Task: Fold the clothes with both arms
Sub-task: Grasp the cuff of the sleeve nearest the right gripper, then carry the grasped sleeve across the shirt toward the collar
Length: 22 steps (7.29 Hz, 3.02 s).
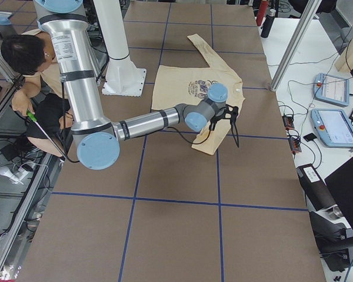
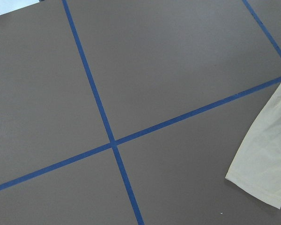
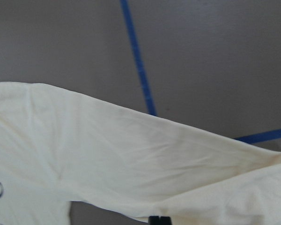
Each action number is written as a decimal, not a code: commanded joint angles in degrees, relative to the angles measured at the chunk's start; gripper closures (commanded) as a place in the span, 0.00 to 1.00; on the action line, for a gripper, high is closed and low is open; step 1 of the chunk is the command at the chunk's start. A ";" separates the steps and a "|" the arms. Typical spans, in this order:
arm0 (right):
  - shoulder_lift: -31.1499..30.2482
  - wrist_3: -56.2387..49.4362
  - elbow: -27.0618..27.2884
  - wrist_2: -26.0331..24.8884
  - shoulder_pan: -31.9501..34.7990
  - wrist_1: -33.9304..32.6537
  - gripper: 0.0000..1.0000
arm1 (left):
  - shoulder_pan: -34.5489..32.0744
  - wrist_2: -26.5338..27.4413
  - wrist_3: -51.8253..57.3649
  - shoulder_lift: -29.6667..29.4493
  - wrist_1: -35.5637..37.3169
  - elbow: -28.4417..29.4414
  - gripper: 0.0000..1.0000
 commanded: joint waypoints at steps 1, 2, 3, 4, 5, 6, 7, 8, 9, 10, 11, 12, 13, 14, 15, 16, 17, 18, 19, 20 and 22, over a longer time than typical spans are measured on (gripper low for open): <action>16.98 10.18 -2.23 -9.28 -7.85 -11.64 1.00 | 0.02 0.00 -0.01 -0.09 -0.39 0.23 0.01; 24.89 15.28 -7.12 -16.73 -11.89 -12.82 1.00 | 0.02 0.00 -0.01 -0.09 -0.31 0.49 0.01; 32.10 16.63 -13.95 -20.81 -13.41 -12.66 1.00 | 0.02 0.00 -0.01 -0.09 -0.31 0.76 0.01; 37.40 16.56 -19.16 -21.37 -13.68 -12.40 1.00 | 0.02 -0.09 -0.01 -0.09 -0.31 0.76 0.01; 42.84 16.56 -23.65 -22.94 -14.12 -12.31 1.00 | 0.02 -0.09 -0.01 -0.09 -0.31 0.76 0.01; 47.51 16.65 -28.21 -26.18 -16.48 -12.14 1.00 | 0.02 -0.44 -0.01 -0.09 -0.31 0.76 0.01; 50.86 16.65 -31.83 -29.51 -18.68 -9.09 1.00 | 0.02 -1.31 -0.09 -0.09 -0.31 0.76 0.01; 52.38 16.56 -35.00 -31.90 -20.87 -6.01 1.00 | 0.02 -1.23 -0.09 -0.17 -0.31 0.85 0.01; 53.26 16.47 -38.25 -35.75 -22.98 -4.07 1.00 | 0.02 -1.32 -0.09 -0.17 -0.39 0.76 0.01; 55.18 16.47 -41.76 -36.14 -23.53 -2.66 1.00 | 0.02 -1.14 -0.09 -0.35 -0.39 0.85 0.01; 58.68 16.47 -47.19 -36.23 -24.23 -0.55 1.00 | 0.36 -1.23 -0.01 -0.96 -0.48 1.37 0.01; 59.33 16.65 -47.59 -36.23 -24.67 -0.36 0.98 | 2.28 -1.23 -2.01 -3.49 -0.48 2.42 0.01; 60.73 16.65 -49.51 -36.31 -25.28 1.91 0.97 | 5.69 -0.97 -8.20 -7.43 -0.74 4.43 0.01; 61.18 16.73 -51.71 -37.10 -26.07 4.71 0.90 | 8.25 -0.79 -11.49 -9.91 -0.75 5.32 0.01; 61.35 16.73 -51.81 -37.45 -26.34 5.00 0.25 | 9.23 -0.79 -12.48 -11.32 -0.75 6.11 0.01; 61.79 17.43 -51.82 -37.46 -26.34 5.09 0.03 | 10.72 -0.79 -12.57 -13.08 -1.96 9.34 0.00; 62.49 18.66 -51.82 -37.46 -26.34 5.01 0.02 | 12.83 -0.70 -17.10 -13.70 -6.94 11.55 0.00; 62.59 19.28 -51.82 -37.46 -26.34 5.01 0.02 | 17.98 1.12 -23.58 -13.62 -12.12 12.53 0.00; 62.50 21.20 -51.21 -37.11 -26.17 4.92 0.02 | 21.08 6.71 -28.87 -12.49 -14.61 13.14 0.01; 61.11 22.00 -49.37 -36.41 -25.38 4.66 0.02 | 21.72 6.85 -31.01 -10.65 -16.63 13.67 0.00; 49.91 21.75 -36.16 -31.33 -21.97 3.08 0.02 | 22.69 6.33 -35.05 -9.49 -19.20 16.21 0.00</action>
